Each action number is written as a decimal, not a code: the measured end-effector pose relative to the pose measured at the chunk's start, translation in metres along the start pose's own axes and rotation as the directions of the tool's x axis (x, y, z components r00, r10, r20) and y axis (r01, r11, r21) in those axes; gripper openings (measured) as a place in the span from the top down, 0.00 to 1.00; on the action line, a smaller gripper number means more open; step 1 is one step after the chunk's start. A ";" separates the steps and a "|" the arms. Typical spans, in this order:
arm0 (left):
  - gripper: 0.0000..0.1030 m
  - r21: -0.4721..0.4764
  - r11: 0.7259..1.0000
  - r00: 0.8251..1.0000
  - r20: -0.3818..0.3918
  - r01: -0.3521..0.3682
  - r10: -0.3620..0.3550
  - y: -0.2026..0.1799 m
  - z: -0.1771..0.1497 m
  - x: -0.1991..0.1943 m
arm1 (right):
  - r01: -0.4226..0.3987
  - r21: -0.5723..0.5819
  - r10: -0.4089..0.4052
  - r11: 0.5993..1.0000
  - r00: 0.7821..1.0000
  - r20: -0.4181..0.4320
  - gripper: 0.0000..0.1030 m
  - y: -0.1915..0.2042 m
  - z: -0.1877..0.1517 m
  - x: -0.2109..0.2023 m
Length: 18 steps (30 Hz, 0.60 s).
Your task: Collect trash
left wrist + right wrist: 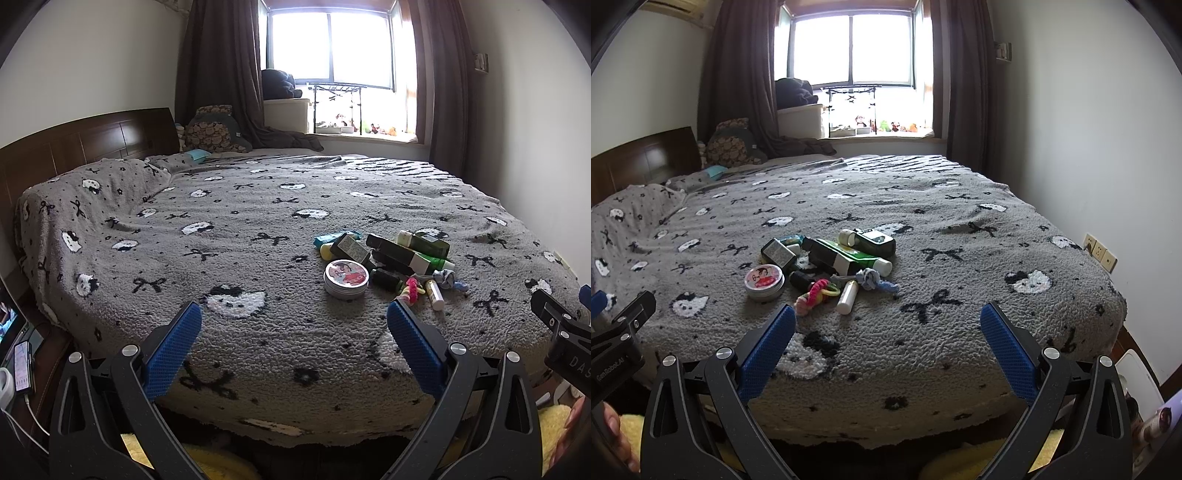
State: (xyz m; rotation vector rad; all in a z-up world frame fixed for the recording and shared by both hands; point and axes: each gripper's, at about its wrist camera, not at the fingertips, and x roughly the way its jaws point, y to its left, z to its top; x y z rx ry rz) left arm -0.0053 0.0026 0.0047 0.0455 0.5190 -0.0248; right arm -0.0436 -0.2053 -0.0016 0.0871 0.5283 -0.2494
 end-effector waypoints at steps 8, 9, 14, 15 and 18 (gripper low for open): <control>0.08 0.000 1.000 1.000 0.000 -0.002 0.002 0.000 -0.001 0.000 | -0.002 0.004 0.002 1.000 1.000 0.000 0.03 0.001 0.000 0.000; 0.08 0.001 1.000 1.000 -0.001 -0.004 0.004 0.000 0.000 0.000 | -0.003 0.006 0.003 1.000 1.000 0.000 0.03 0.001 0.000 0.000; 0.08 0.002 1.000 1.000 -0.003 -0.008 0.008 0.000 0.000 0.000 | -0.004 0.015 0.004 1.000 1.000 -0.001 0.03 -0.001 -0.001 0.001; 0.08 0.002 1.000 1.000 -0.002 -0.008 0.008 0.000 0.000 0.000 | -0.005 0.016 0.005 1.000 1.000 0.000 0.03 -0.002 -0.001 0.001; 0.08 0.003 1.000 1.000 -0.002 -0.009 0.009 0.000 0.000 0.001 | -0.005 0.016 0.005 1.000 1.000 -0.001 0.03 -0.001 -0.001 0.001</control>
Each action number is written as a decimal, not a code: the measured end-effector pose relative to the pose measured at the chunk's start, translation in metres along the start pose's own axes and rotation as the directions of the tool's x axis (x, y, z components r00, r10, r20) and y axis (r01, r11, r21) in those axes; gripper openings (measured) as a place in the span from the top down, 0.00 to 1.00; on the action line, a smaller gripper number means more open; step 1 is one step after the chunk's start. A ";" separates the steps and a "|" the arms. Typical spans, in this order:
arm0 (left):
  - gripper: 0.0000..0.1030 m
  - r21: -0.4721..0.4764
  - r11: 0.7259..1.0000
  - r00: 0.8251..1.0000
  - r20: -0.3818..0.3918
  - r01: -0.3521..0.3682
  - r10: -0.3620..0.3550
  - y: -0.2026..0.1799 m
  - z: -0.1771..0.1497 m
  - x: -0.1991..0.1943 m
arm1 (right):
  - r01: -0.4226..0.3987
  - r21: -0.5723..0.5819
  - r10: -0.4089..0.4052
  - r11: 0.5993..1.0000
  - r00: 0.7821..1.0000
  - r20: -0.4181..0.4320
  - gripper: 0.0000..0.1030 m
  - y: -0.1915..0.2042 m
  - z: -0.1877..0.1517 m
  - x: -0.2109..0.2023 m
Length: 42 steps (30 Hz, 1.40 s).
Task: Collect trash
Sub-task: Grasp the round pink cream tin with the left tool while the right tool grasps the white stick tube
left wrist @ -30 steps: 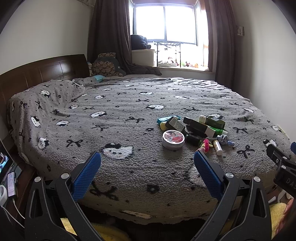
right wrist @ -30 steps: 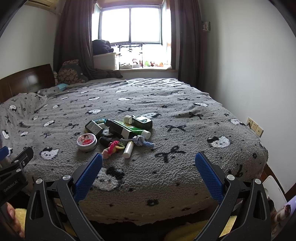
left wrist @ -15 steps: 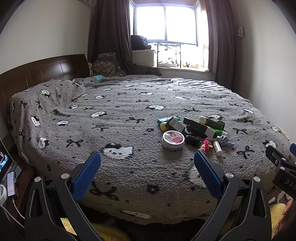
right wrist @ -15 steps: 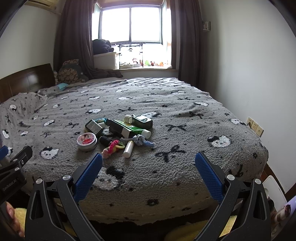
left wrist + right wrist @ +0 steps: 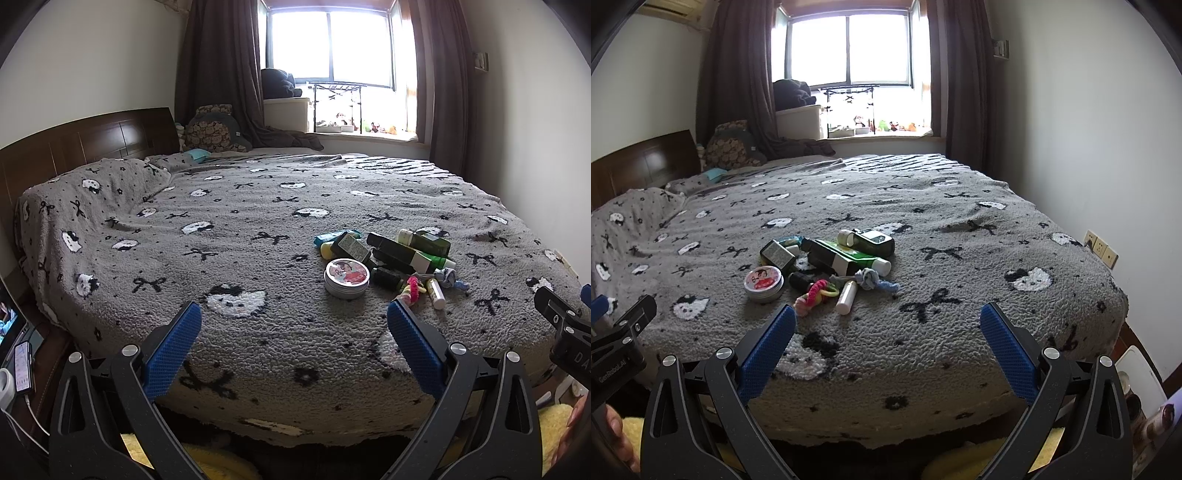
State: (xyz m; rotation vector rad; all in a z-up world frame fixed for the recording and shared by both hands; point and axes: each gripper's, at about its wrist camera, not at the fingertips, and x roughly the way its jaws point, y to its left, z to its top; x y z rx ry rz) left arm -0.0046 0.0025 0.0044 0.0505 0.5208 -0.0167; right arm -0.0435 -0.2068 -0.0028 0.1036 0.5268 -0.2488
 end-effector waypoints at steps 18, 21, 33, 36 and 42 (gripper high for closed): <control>0.08 -0.005 0.999 0.999 -0.020 0.038 -0.038 0.002 -0.014 0.035 | -0.071 0.004 0.071 0.997 0.997 0.030 0.03 -0.009 -0.009 0.023; 0.08 0.000 0.999 0.998 -0.038 0.043 -0.043 0.001 -0.018 0.050 | -0.073 0.023 0.074 0.997 0.997 -0.019 0.03 -0.012 -0.014 0.043; 0.11 -0.044 0.994 0.984 -0.142 0.100 -0.105 0.002 -0.021 0.134 | -0.112 -0.057 0.102 0.992 0.984 -0.143 0.13 0.018 -0.032 0.142; 0.13 0.030 0.995 0.984 -0.158 0.094 -0.088 -0.008 -0.022 0.153 | -0.128 -0.071 0.113 0.989 0.976 -0.184 0.22 0.026 -0.036 0.163; 0.13 0.087 0.986 0.970 -0.209 0.145 -0.124 -0.028 -0.021 0.192 | -0.078 -0.142 0.052 0.987 0.983 -0.176 0.35 0.039 -0.033 0.189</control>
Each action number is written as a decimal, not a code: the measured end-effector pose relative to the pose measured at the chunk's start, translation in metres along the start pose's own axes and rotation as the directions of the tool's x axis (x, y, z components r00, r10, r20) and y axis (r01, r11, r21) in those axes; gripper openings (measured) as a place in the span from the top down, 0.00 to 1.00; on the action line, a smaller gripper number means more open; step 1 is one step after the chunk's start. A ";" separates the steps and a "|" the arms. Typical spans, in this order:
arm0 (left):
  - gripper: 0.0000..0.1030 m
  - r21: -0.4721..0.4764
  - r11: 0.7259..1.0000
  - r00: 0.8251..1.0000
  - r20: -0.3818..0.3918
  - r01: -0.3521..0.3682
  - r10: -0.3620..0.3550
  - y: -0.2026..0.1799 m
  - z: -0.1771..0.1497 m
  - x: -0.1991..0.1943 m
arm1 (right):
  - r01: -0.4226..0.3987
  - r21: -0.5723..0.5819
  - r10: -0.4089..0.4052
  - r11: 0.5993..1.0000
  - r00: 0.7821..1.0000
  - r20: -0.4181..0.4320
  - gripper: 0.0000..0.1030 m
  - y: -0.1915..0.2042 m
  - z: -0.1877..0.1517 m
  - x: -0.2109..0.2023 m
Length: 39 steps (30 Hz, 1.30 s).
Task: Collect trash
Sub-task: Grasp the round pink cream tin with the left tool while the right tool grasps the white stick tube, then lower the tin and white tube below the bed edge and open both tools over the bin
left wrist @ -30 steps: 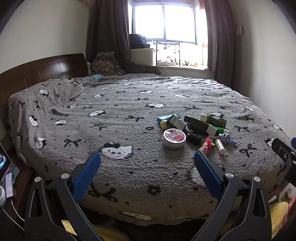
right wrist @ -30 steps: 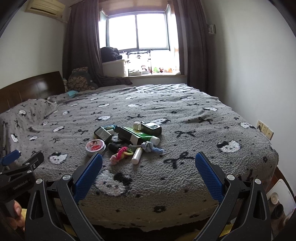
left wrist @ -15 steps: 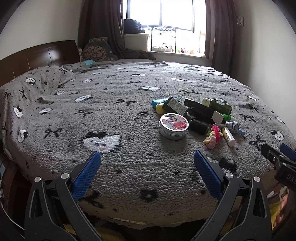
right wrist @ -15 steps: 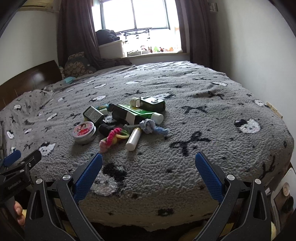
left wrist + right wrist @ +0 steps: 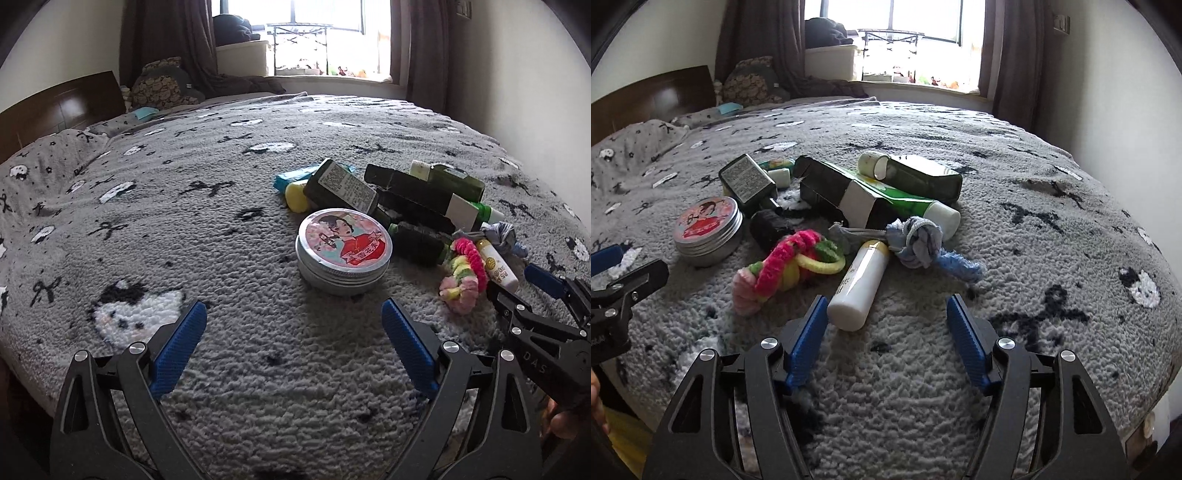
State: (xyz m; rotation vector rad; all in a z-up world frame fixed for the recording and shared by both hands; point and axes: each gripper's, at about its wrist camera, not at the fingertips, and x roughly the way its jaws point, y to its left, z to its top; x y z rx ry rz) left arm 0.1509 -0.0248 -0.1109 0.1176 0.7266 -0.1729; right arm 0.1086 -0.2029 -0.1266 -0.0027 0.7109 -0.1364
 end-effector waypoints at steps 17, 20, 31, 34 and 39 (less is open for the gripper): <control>0.10 0.001 1.000 0.989 -0.144 0.021 -0.020 -0.020 0.032 0.074 | -0.073 0.103 0.079 0.992 0.996 -0.050 0.45 -0.018 0.021 0.034; 0.10 -0.008 0.999 0.989 -0.143 0.034 -0.035 -0.018 0.033 0.074 | -0.070 0.098 0.076 0.993 0.996 -0.051 0.55 -0.016 0.021 0.032; 0.37 0.029 0.999 0.994 -0.097 0.046 -0.043 -0.021 0.029 0.057 | -0.098 0.055 0.101 0.994 0.994 -0.047 0.80 -0.030 0.006 0.007; 0.37 0.038 0.998 0.995 -0.090 0.049 -0.045 -0.018 0.018 0.042 | -0.120 0.045 0.122 0.992 0.992 -0.046 0.80 -0.034 -0.002 -0.007; 0.37 0.025 0.998 0.996 -0.070 0.054 -0.052 -0.011 -0.008 0.002 | -0.158 0.041 0.159 0.987 0.987 -0.024 0.80 -0.039 -0.019 -0.039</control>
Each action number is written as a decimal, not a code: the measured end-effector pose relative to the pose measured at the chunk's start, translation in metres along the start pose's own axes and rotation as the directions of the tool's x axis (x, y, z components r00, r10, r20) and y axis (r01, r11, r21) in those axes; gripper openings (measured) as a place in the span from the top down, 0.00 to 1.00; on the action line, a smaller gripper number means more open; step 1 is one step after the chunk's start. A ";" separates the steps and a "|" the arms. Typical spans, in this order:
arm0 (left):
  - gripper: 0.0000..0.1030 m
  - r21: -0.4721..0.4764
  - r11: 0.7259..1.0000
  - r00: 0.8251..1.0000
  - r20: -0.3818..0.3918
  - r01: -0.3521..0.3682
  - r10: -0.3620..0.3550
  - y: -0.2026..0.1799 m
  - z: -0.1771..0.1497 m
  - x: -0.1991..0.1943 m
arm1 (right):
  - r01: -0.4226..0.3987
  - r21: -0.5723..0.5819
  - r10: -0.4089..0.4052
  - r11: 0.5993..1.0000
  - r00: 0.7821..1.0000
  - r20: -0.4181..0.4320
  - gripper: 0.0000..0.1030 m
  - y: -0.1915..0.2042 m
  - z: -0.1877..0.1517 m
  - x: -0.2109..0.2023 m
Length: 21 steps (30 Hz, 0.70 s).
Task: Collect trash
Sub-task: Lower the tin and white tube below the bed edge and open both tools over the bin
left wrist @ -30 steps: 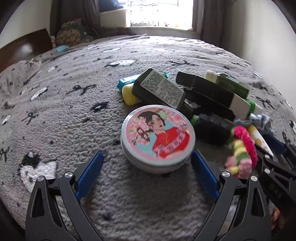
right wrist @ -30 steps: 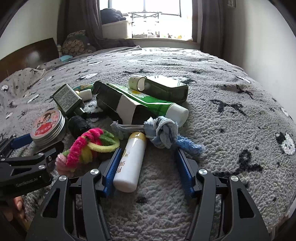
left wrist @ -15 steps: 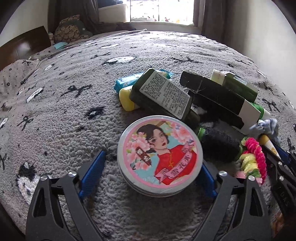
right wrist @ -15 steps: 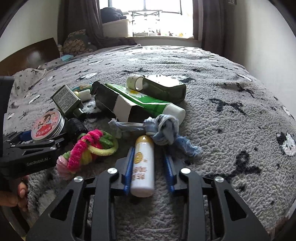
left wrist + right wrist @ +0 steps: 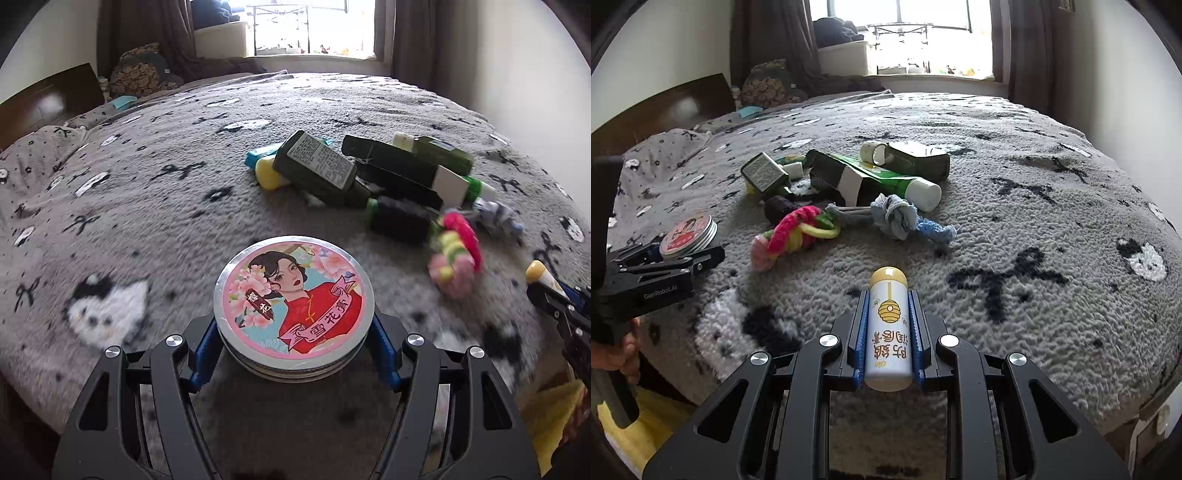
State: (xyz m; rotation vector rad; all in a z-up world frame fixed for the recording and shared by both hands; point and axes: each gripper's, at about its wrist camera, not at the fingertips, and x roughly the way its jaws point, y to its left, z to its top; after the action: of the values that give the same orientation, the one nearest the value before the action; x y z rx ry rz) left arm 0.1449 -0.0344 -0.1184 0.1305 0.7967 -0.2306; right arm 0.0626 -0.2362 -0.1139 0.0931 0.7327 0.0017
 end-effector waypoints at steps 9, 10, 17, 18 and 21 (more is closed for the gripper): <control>0.37 0.042 0.997 0.995 0.078 0.063 -0.066 -0.017 -0.059 -0.090 | -0.065 -0.087 0.070 0.994 0.996 0.050 0.80 0.018 -0.034 -0.067; 0.37 0.045 0.997 0.995 0.073 0.068 -0.071 -0.020 -0.067 -0.096 | -0.066 -0.090 0.070 0.994 0.996 0.047 0.80 0.018 -0.039 -0.072; 0.37 0.055 0.992 0.994 -0.023 0.113 -0.111 -0.027 -0.121 -0.101 | -0.077 -0.067 0.075 0.995 0.997 -0.033 0.80 0.015 -0.079 -0.085; 0.37 0.061 0.991 0.993 -0.043 0.116 -0.114 -0.028 -0.129 -0.100 | -0.081 -0.066 0.078 0.994 0.996 -0.050 0.80 0.016 -0.086 -0.084; 0.37 0.076 0.987 0.982 -0.137 0.144 -0.133 -0.033 -0.156 -0.083 | -0.115 -0.052 0.106 0.992 0.984 -0.141 0.80 0.021 -0.106 -0.069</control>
State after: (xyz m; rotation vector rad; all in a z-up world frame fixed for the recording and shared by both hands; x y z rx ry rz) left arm -0.0277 -0.0216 -0.1675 0.1727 0.9286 -0.3918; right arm -0.0590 -0.2084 -0.1448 0.0765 0.8646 0.1375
